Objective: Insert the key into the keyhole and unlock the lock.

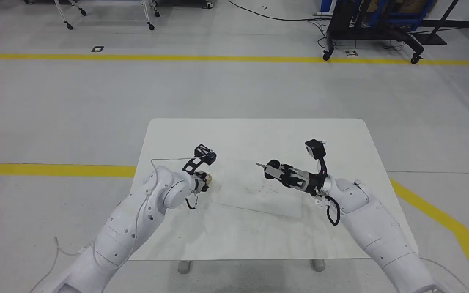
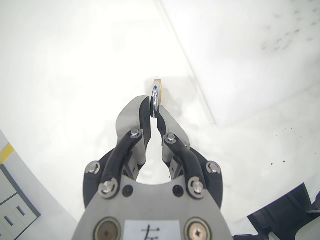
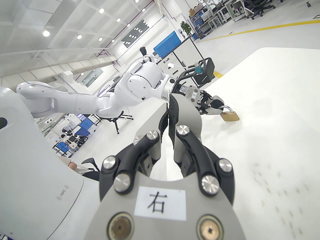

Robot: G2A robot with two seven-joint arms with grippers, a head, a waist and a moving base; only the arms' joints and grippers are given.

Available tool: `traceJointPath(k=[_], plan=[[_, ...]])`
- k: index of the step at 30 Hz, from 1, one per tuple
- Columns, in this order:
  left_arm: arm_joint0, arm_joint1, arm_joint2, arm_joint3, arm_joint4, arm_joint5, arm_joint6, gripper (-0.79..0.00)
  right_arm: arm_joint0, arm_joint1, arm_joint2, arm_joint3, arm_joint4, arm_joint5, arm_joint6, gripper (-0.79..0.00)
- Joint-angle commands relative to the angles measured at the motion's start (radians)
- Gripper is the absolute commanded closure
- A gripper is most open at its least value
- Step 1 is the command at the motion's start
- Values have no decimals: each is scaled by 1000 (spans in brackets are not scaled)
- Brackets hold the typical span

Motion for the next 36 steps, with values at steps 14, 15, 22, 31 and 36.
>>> traceJointPath(k=[14, 15, 22, 31, 36], plan=[[2, -11, -13, 9, 1, -11, -8, -259, 0, 0, 0, 0, 0, 0, 0, 0], [1, -12, -13, 9, 2, -12, -7, -259, 0, 0, 0, 0, 0, 0, 0, 0], [-12, -22, -8, 36, -1, -22, -5, -228, 0, 0, 0, 0, 0, 0, 0, 0], [-38, -41, 11, 88, -7, -26, -8, 0, 0, 0, 0, 0, 0, 0, 0, 0], [-32, -42, 0, 80, -6, -28, -7, 0, 0, 0, 0, 0, 0, 0, 0, 0]])
